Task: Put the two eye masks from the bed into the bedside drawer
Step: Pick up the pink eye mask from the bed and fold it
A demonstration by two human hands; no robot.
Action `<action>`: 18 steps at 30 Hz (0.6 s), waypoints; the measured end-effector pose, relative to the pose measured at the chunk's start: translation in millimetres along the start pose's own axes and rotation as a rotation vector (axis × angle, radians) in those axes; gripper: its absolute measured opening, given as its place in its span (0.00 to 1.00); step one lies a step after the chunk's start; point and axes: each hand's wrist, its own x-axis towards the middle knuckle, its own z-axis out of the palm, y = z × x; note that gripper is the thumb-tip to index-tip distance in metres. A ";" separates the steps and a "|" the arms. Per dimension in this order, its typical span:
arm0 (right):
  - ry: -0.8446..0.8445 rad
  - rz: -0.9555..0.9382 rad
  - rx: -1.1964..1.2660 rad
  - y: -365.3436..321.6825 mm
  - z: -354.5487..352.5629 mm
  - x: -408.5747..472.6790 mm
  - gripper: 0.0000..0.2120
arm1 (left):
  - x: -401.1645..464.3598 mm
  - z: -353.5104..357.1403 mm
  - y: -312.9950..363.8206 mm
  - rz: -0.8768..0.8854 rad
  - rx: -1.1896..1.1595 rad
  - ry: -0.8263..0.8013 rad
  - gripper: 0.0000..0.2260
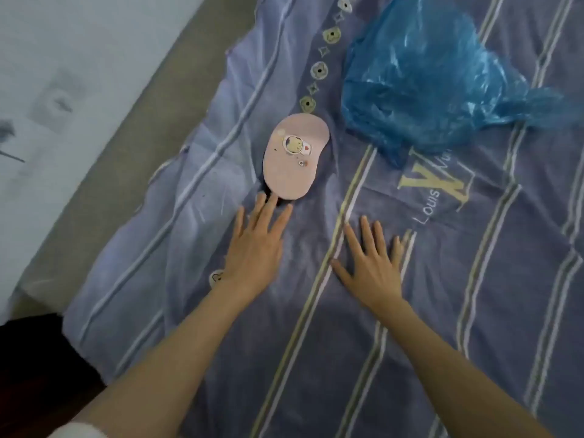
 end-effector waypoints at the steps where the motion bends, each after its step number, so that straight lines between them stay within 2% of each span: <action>1: 0.024 0.009 -0.005 1.8 5.3 2.2 0.33 | 12.0 3.8 -0.8 0.016 0.034 0.008 0.27; 5: 0.178 0.008 -0.072 8.7 26.1 4.2 0.32 | 57.8 11.5 -5.1 0.010 0.056 0.056 0.27; 9: 0.212 0.001 -0.115 10.1 30.2 8.7 0.32 | 78.8 15.9 -14.3 -0.058 0.028 0.118 0.25; 13: 0.174 0.000 -0.113 7.3 25.0 7.0 0.32 | 76.6 13.2 -12.0 -0.026 -0.063 0.160 0.22; 18: 0.000 0.007 -0.008 -0.6 0.6 1.0 0.33 | 32.0 -10.2 -3.0 0.007 -0.234 0.125 0.23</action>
